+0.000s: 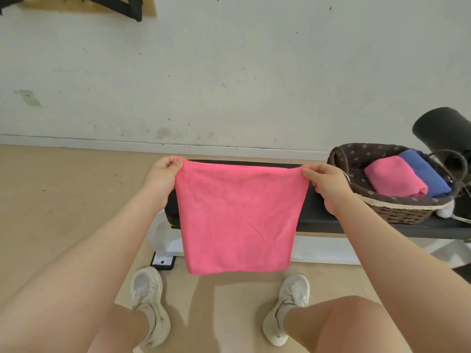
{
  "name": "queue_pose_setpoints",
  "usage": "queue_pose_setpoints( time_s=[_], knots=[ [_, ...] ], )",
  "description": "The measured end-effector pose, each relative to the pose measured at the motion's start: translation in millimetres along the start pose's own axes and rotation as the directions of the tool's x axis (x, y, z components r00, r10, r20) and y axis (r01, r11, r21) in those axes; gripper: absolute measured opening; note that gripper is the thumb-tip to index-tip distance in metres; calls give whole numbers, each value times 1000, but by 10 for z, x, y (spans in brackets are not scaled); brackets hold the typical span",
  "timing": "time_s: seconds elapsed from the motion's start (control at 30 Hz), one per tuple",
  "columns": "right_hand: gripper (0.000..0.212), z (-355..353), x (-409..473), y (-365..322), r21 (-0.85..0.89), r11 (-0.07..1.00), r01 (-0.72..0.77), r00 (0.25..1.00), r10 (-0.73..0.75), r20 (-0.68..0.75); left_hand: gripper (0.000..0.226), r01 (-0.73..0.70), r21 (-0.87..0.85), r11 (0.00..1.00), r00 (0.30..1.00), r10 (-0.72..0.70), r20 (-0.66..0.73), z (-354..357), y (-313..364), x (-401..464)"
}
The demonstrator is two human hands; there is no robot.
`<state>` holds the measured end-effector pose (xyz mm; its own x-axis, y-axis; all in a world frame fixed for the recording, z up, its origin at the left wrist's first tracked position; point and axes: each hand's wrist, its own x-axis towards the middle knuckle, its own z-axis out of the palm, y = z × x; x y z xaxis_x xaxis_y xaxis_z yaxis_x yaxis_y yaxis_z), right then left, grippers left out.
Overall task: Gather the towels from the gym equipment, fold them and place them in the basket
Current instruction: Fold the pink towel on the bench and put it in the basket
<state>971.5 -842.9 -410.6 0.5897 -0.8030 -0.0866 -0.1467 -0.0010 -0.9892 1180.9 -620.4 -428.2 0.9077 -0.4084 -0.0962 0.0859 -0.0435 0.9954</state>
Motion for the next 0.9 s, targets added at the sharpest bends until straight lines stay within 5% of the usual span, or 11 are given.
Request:
queue_pose_setpoints(
  time_s=[0.5,0.6,0.7,0.9],
  knots=[
    [25,631,2000,661,36,969,-246,952,249,-177,26,24,239,971,1000,-20,-15,500,-714,1877],
    [24,713,2207,774,-99,976,-195,957,167,-239,21,45,262,964,998,-30,-61,586,-819,2103],
    [24,783,2204,841,-340,935,-99,980,32,-199,38,7,397,918,998,19,-62,638,-854,2176],
    [31,685,1779,825,-510,860,7,982,-103,-161,49,-145,704,695,984,173,32,535,-887,1770]
  ],
)
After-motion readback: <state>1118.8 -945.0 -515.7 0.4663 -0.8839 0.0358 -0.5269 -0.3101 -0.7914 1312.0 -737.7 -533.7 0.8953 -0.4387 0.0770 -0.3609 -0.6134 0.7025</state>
